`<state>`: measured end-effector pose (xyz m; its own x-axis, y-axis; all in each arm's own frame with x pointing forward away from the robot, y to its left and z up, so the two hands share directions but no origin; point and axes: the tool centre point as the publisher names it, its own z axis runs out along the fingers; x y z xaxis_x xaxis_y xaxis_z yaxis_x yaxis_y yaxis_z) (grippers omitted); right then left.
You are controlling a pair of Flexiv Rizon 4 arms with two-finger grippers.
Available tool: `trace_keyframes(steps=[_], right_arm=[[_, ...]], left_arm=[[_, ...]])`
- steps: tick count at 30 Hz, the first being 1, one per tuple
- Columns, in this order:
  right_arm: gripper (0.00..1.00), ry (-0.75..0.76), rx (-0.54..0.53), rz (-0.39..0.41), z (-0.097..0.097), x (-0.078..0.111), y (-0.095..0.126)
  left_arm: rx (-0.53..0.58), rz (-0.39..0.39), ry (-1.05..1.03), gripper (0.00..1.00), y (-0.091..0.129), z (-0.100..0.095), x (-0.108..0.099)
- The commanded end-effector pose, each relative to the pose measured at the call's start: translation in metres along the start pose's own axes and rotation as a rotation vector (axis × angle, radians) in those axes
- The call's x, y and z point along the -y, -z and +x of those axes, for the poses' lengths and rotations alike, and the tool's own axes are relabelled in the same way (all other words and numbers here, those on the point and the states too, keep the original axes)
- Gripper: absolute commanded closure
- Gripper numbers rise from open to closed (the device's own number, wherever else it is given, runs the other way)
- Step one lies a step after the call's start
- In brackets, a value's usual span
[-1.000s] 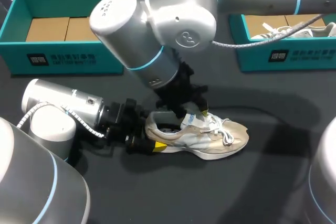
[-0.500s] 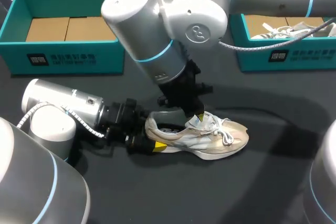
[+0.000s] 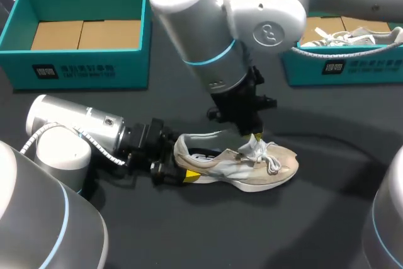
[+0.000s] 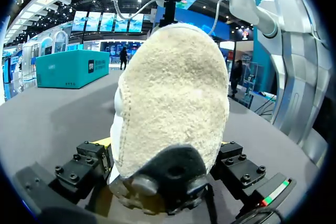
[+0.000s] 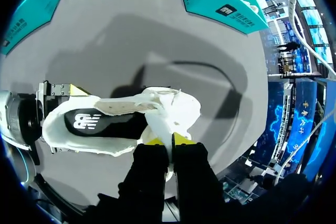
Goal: Take the shoe out of the shoebox, open the shoe tongue, remove and reinsert the insole, then place the shoe into the shoebox
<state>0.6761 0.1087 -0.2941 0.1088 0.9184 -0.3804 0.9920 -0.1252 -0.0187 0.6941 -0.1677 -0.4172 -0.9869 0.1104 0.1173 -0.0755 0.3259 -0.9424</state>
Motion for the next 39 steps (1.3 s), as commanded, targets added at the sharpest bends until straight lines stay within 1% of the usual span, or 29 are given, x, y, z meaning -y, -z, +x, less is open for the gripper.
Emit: trace_keyframes(steps=[1,5,8,11,13,17,19,24,26,32,36,39], right_arm=[[1.0,-0.057,-0.074,-0.01,-0.024,0.004,-0.006],[1.0,-0.02,-0.095,-0.022,-0.038,0.005,-0.015],[1.0,0.01,-0.104,-0.024,-0.045,0.005,-0.025],[1.0,0.038,-0.112,-0.032,-0.05,0.003,-0.033],[0.96,0.056,-0.115,-0.036,-0.052,0.002,-0.039],[0.95,0.077,-0.12,-0.048,-0.056,-0.003,-0.048],[0.91,0.078,-0.126,-0.059,-0.059,-0.005,-0.053],[0.85,0.079,-0.136,-0.068,-0.061,-0.011,-0.064],[0.8,0.073,-0.137,-0.069,-0.062,-0.014,-0.069],[0.69,0.046,-0.13,-0.05,-0.065,-0.024,-0.081],[0.59,0.031,-0.132,-0.043,-0.066,-0.028,-0.089],[0.56,0.027,-0.131,-0.032,-0.066,-0.029,-0.093]], left_arm=[[0.001,0.0,0.0,1.0,-0.002,0.001,-0.001],[0.001,0.0,0.0,1.0,-0.002,0.001,-0.001],[0.001,0.0,0.0,1.0,-0.002,0.001,-0.001],[0.001,0.0,0.0,1.0,-0.002,0.001,-0.001],[0.001,0.0,0.0,1.0,-0.002,0.001,-0.001],[0.001,0.0,0.0,1.0,-0.002,0.001,-0.001],[0.001,0.0,0.0,1.0,-0.002,0.001,-0.001],[0.001,0.0,0.0,1.0,-0.002,0.001,-0.001],[0.001,0.0,0.0,1.0,-0.002,0.001,-0.001],[0.001,0.0,0.0,1.0,-0.002,0.001,-0.001],[0.001,0.0,0.0,1.0,-0.002,0.001,-0.001],[0.001,0.0,0.0,1.0,-0.002,0.001,-0.001]])
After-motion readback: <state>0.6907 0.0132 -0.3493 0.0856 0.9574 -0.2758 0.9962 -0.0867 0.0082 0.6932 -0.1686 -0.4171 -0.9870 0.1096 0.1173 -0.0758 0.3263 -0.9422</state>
